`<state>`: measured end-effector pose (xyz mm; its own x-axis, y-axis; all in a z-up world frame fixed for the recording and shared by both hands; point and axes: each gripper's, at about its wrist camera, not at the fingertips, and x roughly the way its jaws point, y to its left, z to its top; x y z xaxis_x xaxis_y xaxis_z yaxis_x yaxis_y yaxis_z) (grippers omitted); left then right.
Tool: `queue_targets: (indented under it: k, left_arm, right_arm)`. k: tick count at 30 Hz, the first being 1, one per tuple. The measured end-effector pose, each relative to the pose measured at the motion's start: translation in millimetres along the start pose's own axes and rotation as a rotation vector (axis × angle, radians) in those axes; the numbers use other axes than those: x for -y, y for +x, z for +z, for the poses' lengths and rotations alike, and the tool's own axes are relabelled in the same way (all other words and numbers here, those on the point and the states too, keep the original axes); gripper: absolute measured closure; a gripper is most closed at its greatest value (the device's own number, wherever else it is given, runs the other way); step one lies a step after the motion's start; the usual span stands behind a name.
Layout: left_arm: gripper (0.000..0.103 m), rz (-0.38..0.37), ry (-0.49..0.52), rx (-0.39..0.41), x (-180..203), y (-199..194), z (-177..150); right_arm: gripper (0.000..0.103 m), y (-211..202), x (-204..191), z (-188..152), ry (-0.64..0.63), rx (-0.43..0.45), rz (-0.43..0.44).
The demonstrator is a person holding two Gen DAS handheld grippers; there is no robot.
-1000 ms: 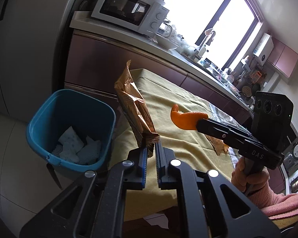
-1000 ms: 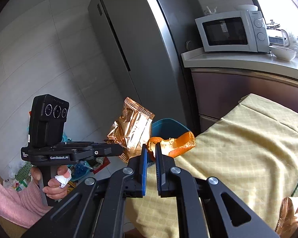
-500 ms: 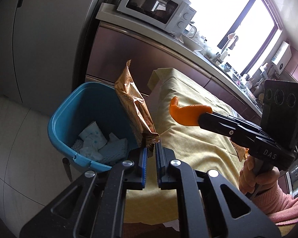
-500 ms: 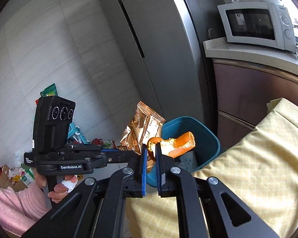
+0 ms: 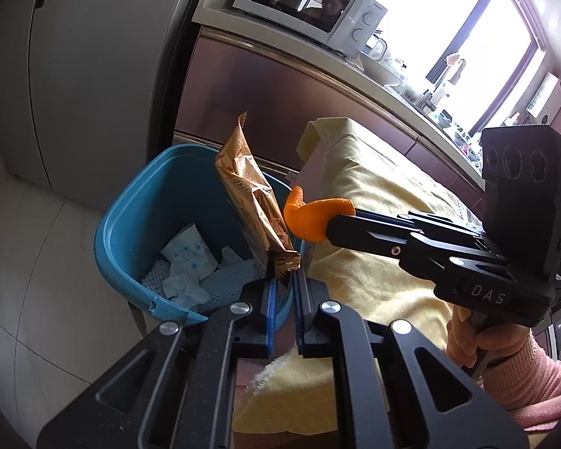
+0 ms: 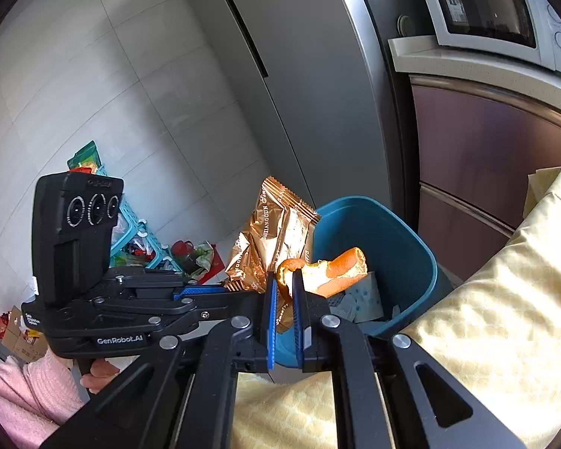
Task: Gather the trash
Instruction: 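Open both grippers over the teal bin to drop wrapper and peel, then move both grippers back over the table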
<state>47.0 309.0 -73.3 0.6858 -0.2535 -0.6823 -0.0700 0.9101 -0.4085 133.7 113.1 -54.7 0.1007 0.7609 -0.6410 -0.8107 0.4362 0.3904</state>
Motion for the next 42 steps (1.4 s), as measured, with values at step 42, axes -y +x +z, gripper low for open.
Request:
queue_targets:
  k: [42]
  left_arm:
    - [0.058,-0.134,0.174,0.028,93.5,24.1,-0.6]
  right_arm:
    - [0.073,-111.9,26.5,-41.0,0.11,0.151,-0.155]
